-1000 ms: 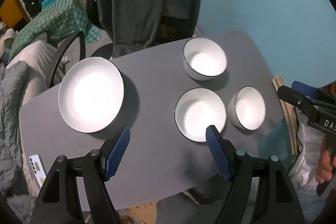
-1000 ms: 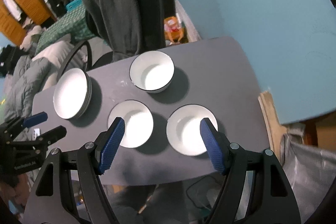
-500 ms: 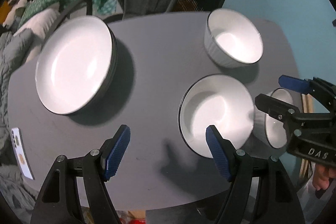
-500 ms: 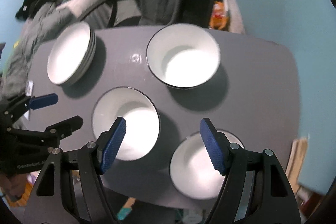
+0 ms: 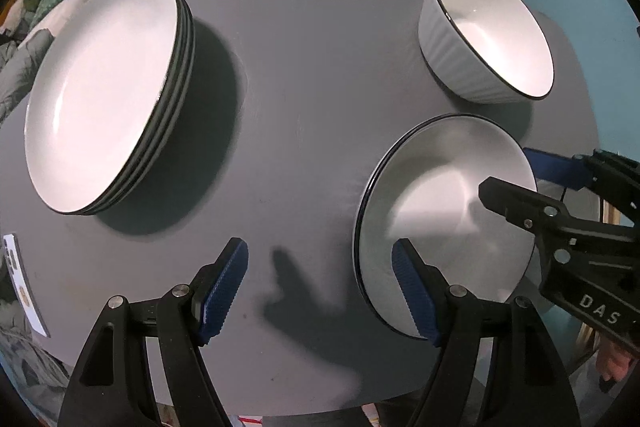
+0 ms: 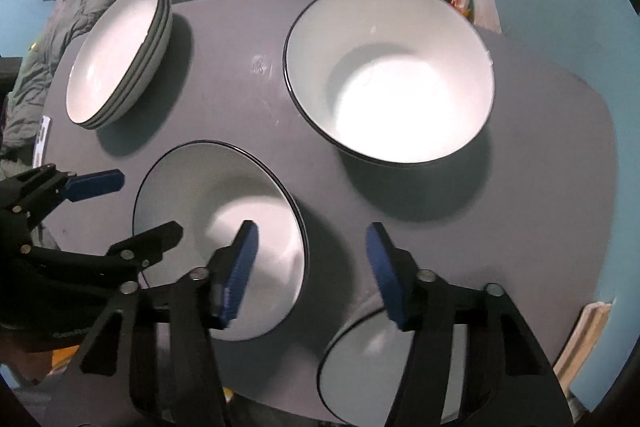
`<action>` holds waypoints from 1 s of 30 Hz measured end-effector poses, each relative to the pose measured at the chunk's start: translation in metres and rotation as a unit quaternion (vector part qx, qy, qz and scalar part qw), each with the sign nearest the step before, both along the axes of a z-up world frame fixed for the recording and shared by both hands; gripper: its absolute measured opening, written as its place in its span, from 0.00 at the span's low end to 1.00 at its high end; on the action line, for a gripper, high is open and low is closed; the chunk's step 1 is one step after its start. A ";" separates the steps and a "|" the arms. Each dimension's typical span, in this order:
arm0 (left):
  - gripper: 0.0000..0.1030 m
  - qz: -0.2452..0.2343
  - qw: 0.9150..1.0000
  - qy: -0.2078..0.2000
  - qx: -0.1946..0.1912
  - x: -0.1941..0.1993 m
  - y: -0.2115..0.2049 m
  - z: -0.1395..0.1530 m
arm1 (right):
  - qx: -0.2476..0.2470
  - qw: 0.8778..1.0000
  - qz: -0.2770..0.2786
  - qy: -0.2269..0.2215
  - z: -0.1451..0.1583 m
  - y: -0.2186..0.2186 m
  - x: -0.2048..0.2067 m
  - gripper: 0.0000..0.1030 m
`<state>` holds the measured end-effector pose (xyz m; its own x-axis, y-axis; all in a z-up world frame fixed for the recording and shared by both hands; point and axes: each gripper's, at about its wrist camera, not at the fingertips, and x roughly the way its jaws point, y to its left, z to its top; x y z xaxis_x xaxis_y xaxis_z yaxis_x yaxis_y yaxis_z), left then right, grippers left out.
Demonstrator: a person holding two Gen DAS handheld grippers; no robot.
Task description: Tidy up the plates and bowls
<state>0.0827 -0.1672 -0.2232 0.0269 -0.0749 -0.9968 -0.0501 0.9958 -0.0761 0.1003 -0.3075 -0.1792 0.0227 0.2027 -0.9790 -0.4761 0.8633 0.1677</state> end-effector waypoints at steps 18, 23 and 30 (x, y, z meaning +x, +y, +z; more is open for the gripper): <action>0.11 -0.075 0.996 0.028 -0.037 0.012 -0.004 -0.008 | 0.002 0.993 -0.109 0.042 -0.013 -0.006 -0.011 0.10; 0.11 -0.087 0.995 0.029 -0.042 0.014 0.012 -0.006 | 0.023 0.987 -0.147 0.062 -0.013 -0.008 -0.029 0.09; 0.13 -0.127 0.990 0.029 -0.046 0.010 0.019 -0.001 | 0.043 0.982 -0.168 0.069 -0.007 -0.016 -0.040 0.08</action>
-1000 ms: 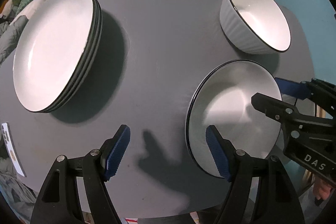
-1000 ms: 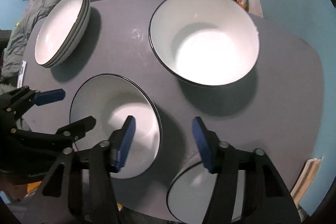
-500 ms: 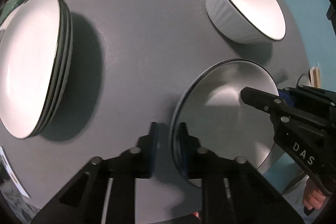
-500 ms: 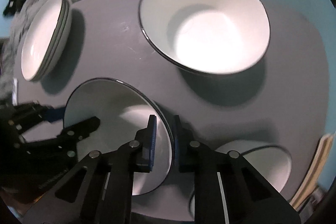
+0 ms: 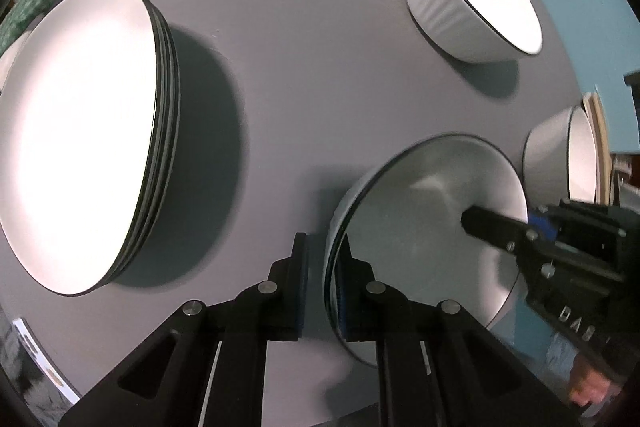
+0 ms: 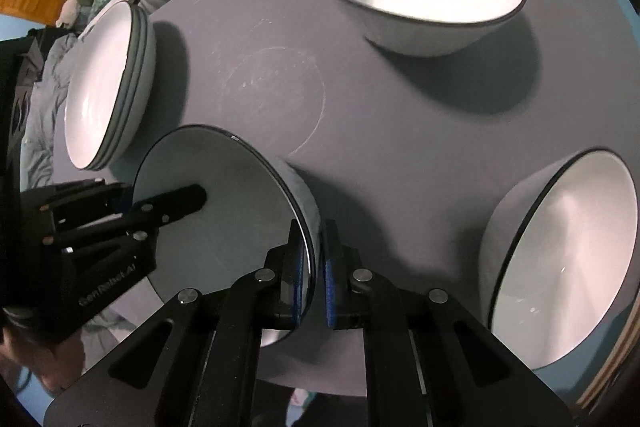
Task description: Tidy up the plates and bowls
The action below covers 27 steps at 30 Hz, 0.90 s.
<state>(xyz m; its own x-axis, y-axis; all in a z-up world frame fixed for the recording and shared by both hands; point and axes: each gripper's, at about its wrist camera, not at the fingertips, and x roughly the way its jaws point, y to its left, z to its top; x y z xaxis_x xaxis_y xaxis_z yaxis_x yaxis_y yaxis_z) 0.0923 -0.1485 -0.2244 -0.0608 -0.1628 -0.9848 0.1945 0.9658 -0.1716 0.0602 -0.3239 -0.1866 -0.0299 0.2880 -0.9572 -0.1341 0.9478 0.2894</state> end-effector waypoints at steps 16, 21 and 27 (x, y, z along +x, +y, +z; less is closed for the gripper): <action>0.13 -0.034 0.999 0.006 -0.005 0.019 -0.019 -0.010 | 0.023 0.996 -0.091 0.013 0.008 -0.032 -0.025 0.12; 0.09 -0.038 0.999 -0.001 -0.010 0.021 -0.018 -0.005 | 0.013 0.995 -0.098 0.010 0.007 -0.022 -0.030 0.10; 0.09 -0.023 1.000 0.013 -0.015 0.010 -0.010 -0.006 | -0.002 0.995 -0.100 0.009 0.005 -0.008 -0.018 0.08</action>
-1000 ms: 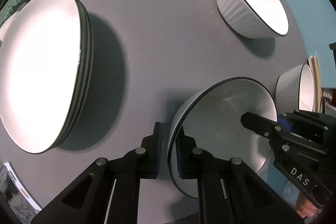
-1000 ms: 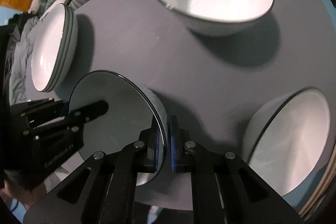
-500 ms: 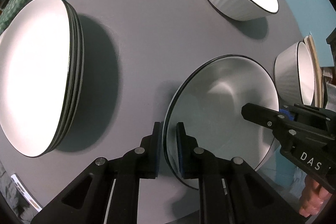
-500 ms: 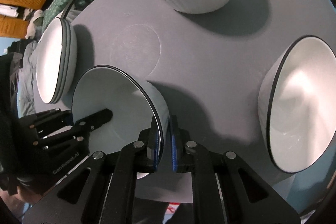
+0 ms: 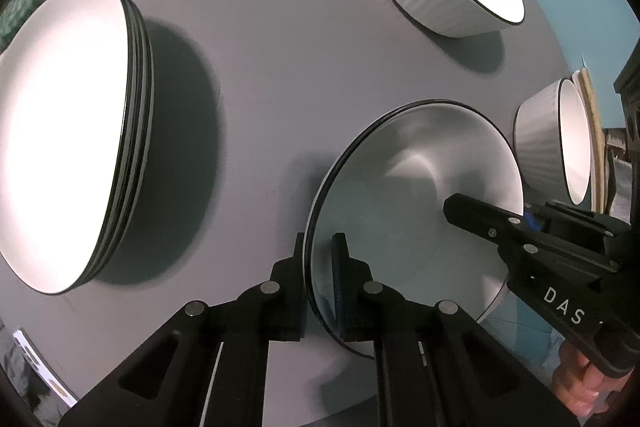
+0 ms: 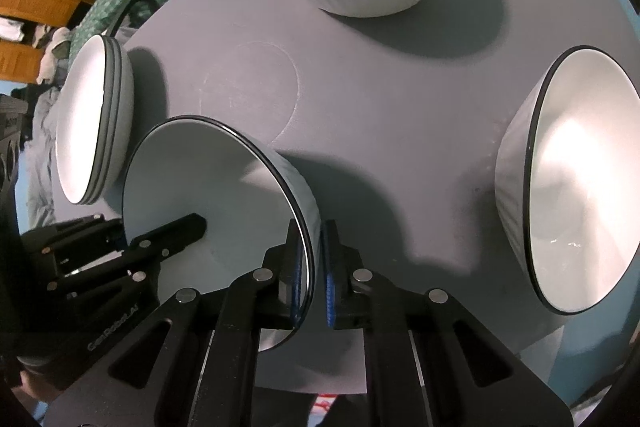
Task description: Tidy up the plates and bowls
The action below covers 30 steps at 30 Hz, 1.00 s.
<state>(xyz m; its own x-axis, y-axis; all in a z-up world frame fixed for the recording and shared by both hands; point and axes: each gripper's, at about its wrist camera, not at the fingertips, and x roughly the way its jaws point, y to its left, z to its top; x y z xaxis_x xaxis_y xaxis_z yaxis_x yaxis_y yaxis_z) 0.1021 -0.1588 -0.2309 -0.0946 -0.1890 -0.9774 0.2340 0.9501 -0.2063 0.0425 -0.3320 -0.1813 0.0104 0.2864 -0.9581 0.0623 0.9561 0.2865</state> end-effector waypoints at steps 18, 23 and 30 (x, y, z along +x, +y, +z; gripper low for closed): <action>0.09 -0.015 0.999 -0.028 -0.016 0.027 -0.022 0.048 | -0.016 0.999 0.003 -0.030 0.037 0.020 0.030 0.06; 0.09 -0.016 0.999 -0.041 -0.029 0.039 -0.033 0.054 | -0.024 0.999 0.005 -0.044 0.055 0.013 0.045 0.06; 0.09 -0.017 0.997 -0.069 -0.026 0.077 -0.057 0.072 | -0.030 0.998 0.007 -0.059 0.069 0.002 0.071 0.06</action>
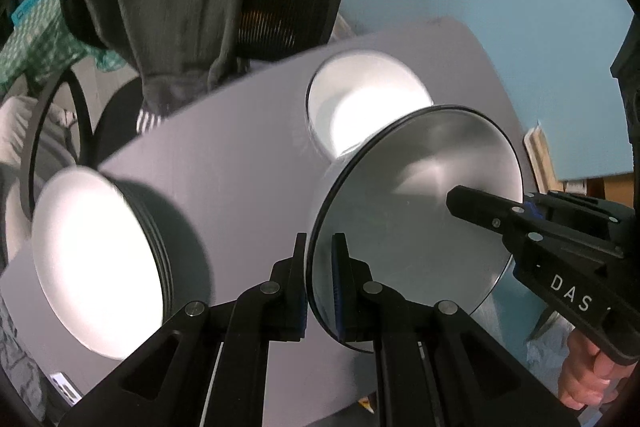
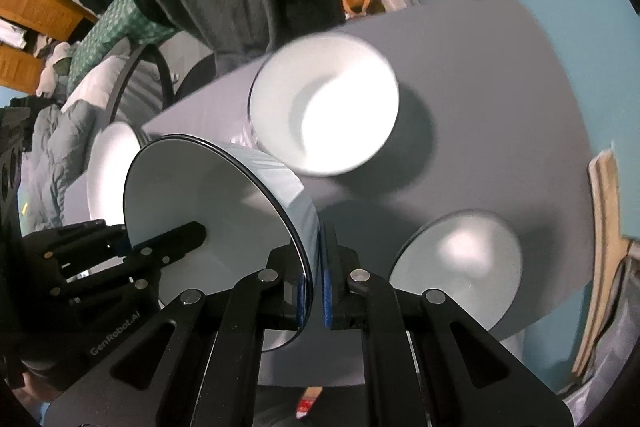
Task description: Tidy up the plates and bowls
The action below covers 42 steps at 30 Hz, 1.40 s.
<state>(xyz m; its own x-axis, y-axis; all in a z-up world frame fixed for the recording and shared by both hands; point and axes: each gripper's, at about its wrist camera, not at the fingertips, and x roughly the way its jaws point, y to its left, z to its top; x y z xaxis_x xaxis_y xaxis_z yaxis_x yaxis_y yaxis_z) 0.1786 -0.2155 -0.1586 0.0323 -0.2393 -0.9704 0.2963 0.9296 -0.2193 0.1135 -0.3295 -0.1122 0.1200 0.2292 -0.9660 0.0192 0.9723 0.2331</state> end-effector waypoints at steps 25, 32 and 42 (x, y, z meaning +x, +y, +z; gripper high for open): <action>0.09 0.001 0.999 0.000 0.052 0.070 -0.044 -0.026 | 0.020 0.999 0.003 0.047 -0.035 -0.041 0.071 0.06; 0.09 -0.001 0.999 0.008 0.038 0.072 -0.043 -0.034 | 0.028 0.998 0.007 0.056 -0.038 -0.047 0.077 0.06; 0.12 -0.039 0.997 -0.001 0.064 0.067 -0.048 -0.029 | 0.028 0.997 0.004 0.071 -0.035 -0.049 0.077 0.07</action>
